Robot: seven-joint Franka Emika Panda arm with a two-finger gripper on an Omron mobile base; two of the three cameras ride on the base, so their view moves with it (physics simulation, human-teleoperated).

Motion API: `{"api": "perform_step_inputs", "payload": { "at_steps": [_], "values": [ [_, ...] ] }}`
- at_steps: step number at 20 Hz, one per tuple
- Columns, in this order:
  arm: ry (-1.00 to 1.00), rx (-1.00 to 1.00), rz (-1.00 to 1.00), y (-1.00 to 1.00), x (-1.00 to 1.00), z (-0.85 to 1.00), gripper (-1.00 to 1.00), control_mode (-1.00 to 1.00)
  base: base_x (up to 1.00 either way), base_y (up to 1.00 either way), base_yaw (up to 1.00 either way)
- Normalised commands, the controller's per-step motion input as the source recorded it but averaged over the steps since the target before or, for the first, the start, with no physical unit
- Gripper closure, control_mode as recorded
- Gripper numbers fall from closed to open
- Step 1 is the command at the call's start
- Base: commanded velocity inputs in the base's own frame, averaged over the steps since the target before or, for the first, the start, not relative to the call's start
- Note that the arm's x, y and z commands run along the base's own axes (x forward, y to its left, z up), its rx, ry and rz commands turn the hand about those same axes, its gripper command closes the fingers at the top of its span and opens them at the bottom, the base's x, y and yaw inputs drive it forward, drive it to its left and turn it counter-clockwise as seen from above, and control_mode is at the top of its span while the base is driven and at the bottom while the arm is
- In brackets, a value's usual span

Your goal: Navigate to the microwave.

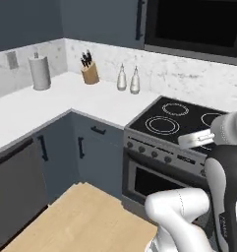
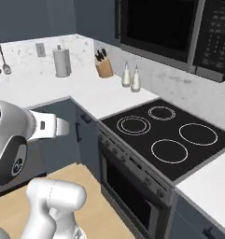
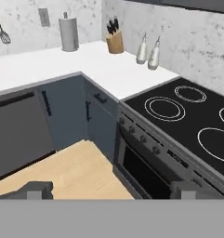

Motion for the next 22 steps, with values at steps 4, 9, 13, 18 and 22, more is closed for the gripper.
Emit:
{"api": "perform_step_inputs", "payload": {
  "at_steps": [4, 9, 13, 18, 22],
  "values": [
    [0.00, 0.00, 0.00, 0.00, 0.00, 0.00, -1.00, 1.00, 0.28, 0.36, -0.93],
    [0.00, 0.00, 0.00, 0.00, 0.00, 0.00, -1.00, 1.00, 0.70, 0.60, -0.76],
    [0.00, 0.00, 0.00, 0.00, 0.00, 0.00, -1.00, 1.00, 1.00, 0.77, -0.57],
    [0.00, 0.00, 0.00, 0.00, 0.00, 0.00, -1.00, 1.00, 1.00, 0.70, -0.49],
    [0.00, 0.00, 0.00, 0.00, 0.00, 0.00, -1.00, 1.00, 0.95, -0.16, -0.28]
  ]
}}
